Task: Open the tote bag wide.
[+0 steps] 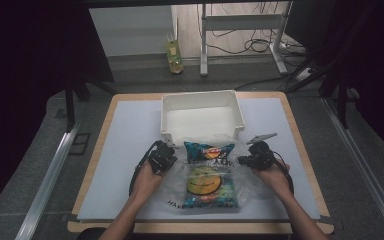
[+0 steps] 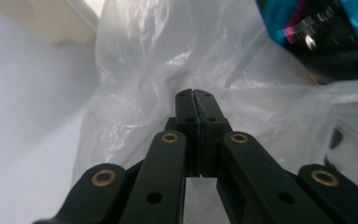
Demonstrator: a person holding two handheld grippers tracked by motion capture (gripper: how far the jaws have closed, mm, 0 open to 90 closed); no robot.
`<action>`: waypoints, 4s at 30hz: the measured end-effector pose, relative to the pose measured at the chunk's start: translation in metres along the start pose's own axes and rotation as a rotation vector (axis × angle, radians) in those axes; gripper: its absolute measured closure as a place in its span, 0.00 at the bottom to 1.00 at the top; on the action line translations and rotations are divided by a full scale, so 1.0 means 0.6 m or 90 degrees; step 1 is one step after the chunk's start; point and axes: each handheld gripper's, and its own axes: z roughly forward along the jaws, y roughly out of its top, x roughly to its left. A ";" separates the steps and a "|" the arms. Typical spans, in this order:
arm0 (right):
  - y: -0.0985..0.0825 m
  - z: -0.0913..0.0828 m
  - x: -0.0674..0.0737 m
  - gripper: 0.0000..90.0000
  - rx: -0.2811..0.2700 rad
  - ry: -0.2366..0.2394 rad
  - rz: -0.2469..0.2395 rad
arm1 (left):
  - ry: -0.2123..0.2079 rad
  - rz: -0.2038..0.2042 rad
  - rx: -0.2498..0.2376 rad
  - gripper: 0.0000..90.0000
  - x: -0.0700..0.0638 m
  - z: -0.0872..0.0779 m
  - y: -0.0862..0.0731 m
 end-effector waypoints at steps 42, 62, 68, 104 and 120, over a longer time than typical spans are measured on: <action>0.024 -0.100 0.050 0.99 -0.069 0.004 -0.080 | -0.095 0.017 -0.106 0.98 0.015 -0.129 0.019; 0.029 0.018 -0.022 0.99 -0.004 -0.052 -0.014 | -0.023 0.001 -0.005 0.99 0.029 0.017 0.024; 0.006 0.002 -0.005 0.99 -0.003 -0.039 -0.023 | -0.035 0.020 0.000 0.99 0.009 0.000 -0.001; 0.004 -0.102 0.055 0.99 -0.062 0.016 -0.073 | -0.126 0.001 -0.095 0.96 0.038 -0.140 0.016; -0.015 -0.074 0.087 0.99 -0.046 0.170 -0.073 | -0.255 0.086 -0.069 0.97 -0.081 -0.101 -0.031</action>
